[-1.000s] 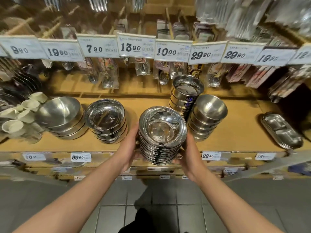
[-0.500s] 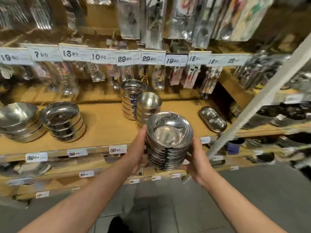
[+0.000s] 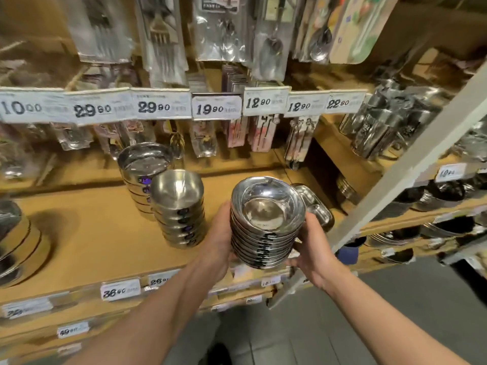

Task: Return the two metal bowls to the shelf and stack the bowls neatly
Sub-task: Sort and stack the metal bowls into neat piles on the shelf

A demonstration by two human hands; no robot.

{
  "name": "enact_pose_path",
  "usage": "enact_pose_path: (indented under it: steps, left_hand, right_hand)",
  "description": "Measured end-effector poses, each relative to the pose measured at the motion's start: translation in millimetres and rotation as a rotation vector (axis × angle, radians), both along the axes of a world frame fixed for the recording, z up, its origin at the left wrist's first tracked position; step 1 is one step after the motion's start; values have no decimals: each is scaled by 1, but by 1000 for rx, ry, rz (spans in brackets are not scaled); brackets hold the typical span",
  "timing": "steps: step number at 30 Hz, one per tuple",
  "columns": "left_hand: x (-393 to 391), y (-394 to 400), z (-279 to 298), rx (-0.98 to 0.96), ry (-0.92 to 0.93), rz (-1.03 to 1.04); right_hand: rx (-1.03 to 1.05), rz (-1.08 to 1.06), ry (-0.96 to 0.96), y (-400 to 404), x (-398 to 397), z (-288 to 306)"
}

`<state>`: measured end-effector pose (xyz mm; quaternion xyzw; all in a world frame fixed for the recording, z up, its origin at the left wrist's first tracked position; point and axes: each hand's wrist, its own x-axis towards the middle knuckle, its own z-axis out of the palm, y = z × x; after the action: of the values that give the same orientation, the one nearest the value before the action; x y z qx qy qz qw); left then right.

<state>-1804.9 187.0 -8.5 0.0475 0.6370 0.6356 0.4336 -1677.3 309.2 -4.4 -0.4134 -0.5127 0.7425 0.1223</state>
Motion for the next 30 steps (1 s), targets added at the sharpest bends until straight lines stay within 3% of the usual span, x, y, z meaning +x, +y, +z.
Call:
enact_pose_path:
  steps: [9,16,19,23,27,30]
  left_hand:
    - [-78,90,-42,193,-93,125]
    - [-104,109,-72,83,-119,280]
    - [-108,116,-70,85,-109,250]
    - [-116,125,-64,68,24,188]
    - [-112,126,-73,10,151,278]
    - [-104,118,-85,-51,390,317]
  right_hand:
    - [-67,31,28,96,-97,-50]
    - [-98,83,42,120,-129,-63]
    - [-103,102,61,127,-135,-65]
    - [-135,80,96,136,-141,-68]
    - [-109,74,63,139,-139,-74]
    - [-57,64,25,136,-130,-81]
